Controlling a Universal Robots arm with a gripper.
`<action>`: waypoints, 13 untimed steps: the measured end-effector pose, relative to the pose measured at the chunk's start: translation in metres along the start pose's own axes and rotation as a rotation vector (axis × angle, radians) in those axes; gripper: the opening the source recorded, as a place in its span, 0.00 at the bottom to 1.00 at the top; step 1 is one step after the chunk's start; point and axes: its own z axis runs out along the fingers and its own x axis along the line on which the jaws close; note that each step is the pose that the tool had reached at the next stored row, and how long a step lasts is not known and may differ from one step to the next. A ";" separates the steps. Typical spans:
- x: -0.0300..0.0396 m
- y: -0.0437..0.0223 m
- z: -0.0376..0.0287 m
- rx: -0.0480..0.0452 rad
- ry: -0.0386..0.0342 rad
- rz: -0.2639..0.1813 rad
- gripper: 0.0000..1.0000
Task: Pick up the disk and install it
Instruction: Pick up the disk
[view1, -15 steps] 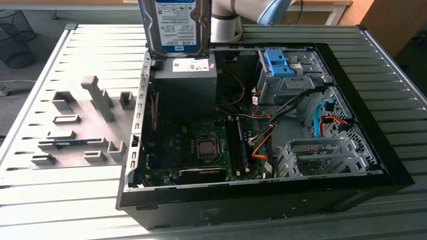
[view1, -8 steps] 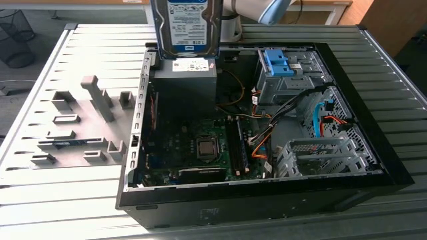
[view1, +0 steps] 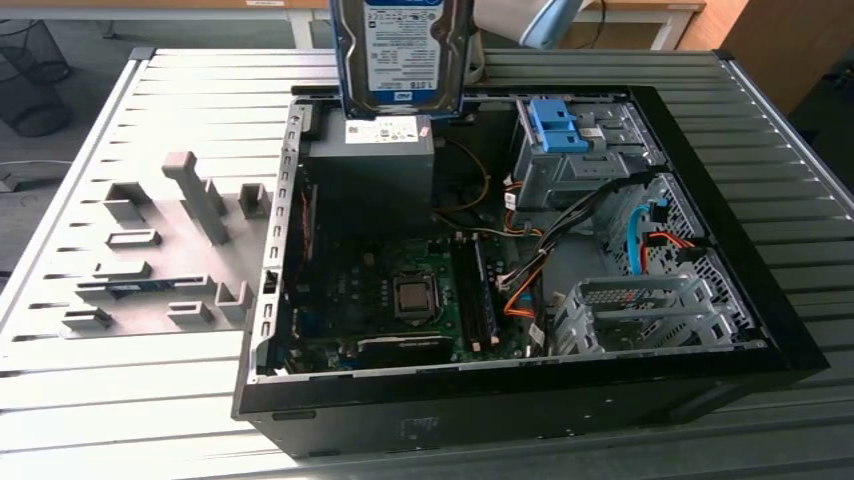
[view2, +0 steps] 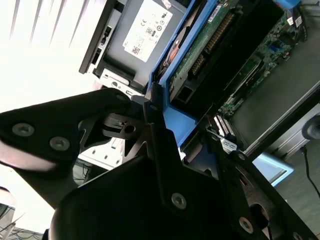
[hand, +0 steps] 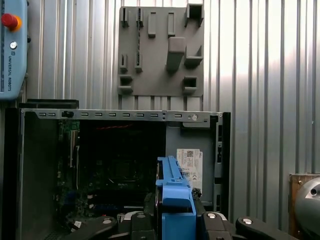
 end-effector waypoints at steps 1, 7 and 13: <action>0.0000 -0.0025 0.0000 0.0000 0.0000 0.000 0.37; 0.0000 -0.0167 -0.0002 0.0000 0.0000 0.000 0.37; 0.0000 -0.0279 -0.0004 0.0000 0.0000 0.000 0.37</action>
